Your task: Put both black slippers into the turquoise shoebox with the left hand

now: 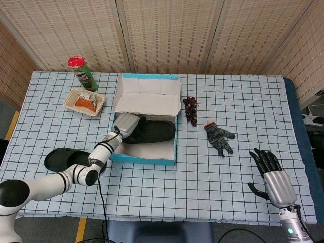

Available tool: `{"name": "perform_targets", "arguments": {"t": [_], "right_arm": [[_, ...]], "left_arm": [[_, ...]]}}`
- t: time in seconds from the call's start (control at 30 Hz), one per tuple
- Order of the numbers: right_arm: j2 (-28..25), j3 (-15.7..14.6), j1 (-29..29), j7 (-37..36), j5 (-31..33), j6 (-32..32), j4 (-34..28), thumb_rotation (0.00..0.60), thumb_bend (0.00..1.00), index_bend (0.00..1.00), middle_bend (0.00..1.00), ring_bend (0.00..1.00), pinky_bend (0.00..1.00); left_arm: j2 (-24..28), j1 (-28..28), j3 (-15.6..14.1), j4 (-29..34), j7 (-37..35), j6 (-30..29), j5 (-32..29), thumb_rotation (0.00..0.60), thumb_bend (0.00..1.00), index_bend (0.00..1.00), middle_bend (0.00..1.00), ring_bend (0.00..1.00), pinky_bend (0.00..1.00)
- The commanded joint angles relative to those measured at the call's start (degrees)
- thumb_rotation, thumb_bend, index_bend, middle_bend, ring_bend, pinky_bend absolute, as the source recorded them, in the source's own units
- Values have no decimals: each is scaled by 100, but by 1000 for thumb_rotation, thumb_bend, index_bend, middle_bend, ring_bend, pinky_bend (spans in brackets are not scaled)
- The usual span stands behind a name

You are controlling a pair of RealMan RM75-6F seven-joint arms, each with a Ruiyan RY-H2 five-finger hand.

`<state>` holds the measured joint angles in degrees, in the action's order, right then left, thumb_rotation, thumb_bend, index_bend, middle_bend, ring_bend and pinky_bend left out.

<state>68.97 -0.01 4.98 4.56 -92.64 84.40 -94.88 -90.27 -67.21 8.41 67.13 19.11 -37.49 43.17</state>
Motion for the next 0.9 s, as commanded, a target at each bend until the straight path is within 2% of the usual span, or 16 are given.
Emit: {"name": "perform_targets", "arguments": {"t": [0.03,0.43,0.57,0.63,0.7,0.77,0.83,0.9], "right_arm": [[-2,-12,11,2,1,-32,-1,600,161,0,0,0,0],[22,-34,39,79,10,-101,-19,600,161,0,0,0,0],[18,-35,37,78,14,-97,-26,600,161,0,0,0,0],[15,-35,38,71,10,-94,-27,600,161,0,0,0,0],[12,-36,38,66,10,-93,-27,600,161,0,0,0,0],[10,-38,39,60,5,-90,-32,600,161,0,0,0,0],[11,-44,33,47,-11,-72,-44,600,161,0,0,0,0],[4,-52,27,40,-31,-55,-51,600,161,0,0,0,0]], "left_arm": [[-122,-3,-70,-183,126,-41,41,600,567,559,700,558,615],[-501,95,-219,-598,229,161,200,600,535,553,692,559,610],[-583,134,-182,-633,187,110,310,600,506,495,650,545,597],[-567,195,-103,-536,76,-52,459,600,482,394,558,485,567],[-508,270,-15,-383,-88,-190,608,600,452,203,351,331,515],[-393,342,89,-177,-259,-327,769,600,420,22,104,119,434],[-283,412,170,9,-409,-440,915,600,401,0,22,30,374],[-184,464,218,169,-517,-467,992,600,385,0,0,1,329]]}}
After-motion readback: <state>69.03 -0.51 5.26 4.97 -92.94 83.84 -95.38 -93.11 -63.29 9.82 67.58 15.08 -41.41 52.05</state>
